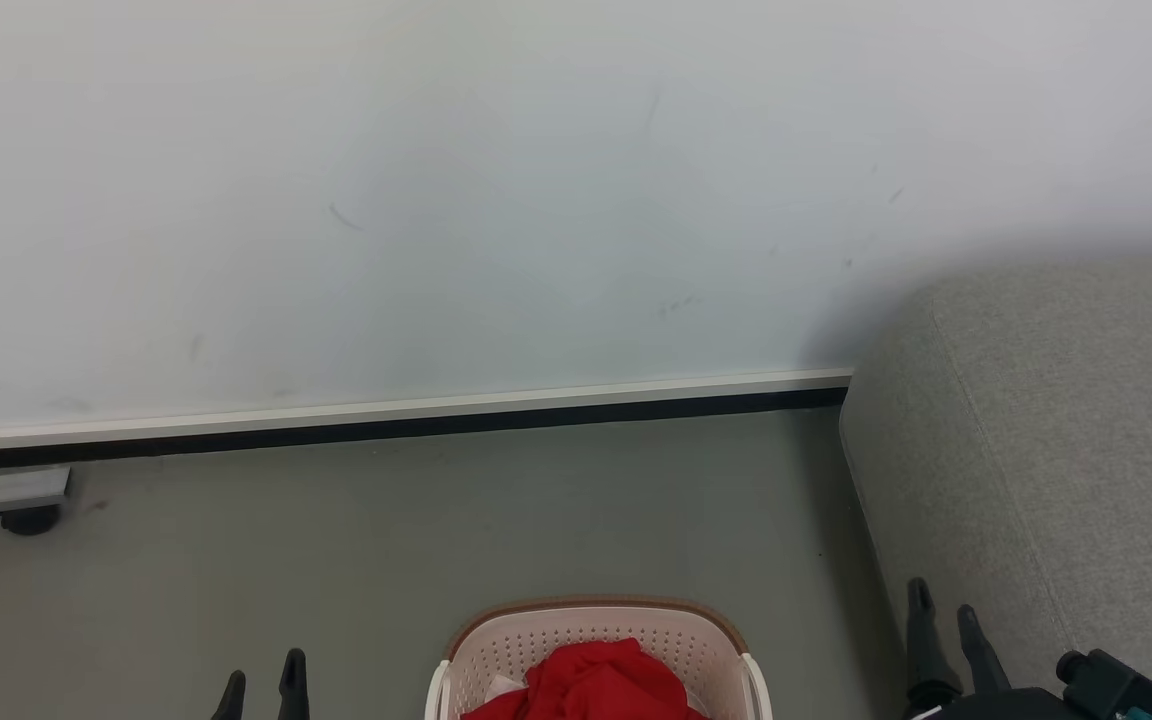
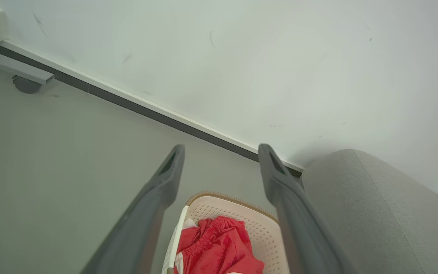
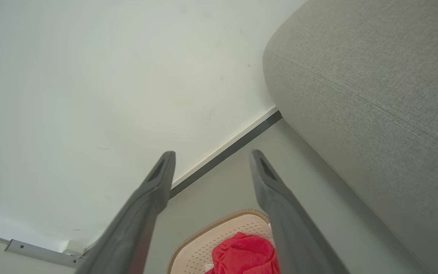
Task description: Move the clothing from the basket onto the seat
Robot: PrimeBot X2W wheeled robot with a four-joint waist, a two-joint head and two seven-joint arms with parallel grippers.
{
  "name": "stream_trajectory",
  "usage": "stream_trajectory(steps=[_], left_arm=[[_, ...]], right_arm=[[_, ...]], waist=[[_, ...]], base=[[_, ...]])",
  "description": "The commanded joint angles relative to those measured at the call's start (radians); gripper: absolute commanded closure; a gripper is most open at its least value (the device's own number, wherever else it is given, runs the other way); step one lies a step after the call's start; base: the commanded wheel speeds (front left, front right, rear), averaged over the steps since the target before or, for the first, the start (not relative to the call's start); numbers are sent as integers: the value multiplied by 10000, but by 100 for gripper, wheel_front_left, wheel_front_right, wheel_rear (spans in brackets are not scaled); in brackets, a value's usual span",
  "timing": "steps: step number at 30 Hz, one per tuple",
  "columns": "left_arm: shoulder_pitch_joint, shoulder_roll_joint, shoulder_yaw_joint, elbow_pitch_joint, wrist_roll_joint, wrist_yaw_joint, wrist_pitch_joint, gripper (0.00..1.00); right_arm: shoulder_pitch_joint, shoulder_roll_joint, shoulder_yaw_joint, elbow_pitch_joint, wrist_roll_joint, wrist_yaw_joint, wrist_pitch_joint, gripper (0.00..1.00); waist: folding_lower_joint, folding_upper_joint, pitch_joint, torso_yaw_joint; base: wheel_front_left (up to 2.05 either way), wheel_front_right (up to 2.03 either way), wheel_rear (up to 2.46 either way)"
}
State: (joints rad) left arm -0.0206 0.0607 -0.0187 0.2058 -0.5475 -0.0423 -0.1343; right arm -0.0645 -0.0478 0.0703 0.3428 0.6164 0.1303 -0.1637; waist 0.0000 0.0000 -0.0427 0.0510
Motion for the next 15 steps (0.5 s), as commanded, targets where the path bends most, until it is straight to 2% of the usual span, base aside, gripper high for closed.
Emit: stream_trajectory(steps=[1,8,15], left_arm=[[-44,102,-43,-47,320,24,-109,0],[-160,157,-94,-202,1227,92,-323,0],[-119,72,34,-205,1430,43,-485,0]], right_arm=[[-168,-32,113,-37,-203,4,-80,0],[-191,-33,516,7,-1087,5,45,0],[-168,-33,708,-4,-1644,5,80,0]], waist=[[0,0,-8,7],[0,0,-54,49],[0,0,-60,39]], base=[[0,0,0],[0,0,0],[0,0,0]])
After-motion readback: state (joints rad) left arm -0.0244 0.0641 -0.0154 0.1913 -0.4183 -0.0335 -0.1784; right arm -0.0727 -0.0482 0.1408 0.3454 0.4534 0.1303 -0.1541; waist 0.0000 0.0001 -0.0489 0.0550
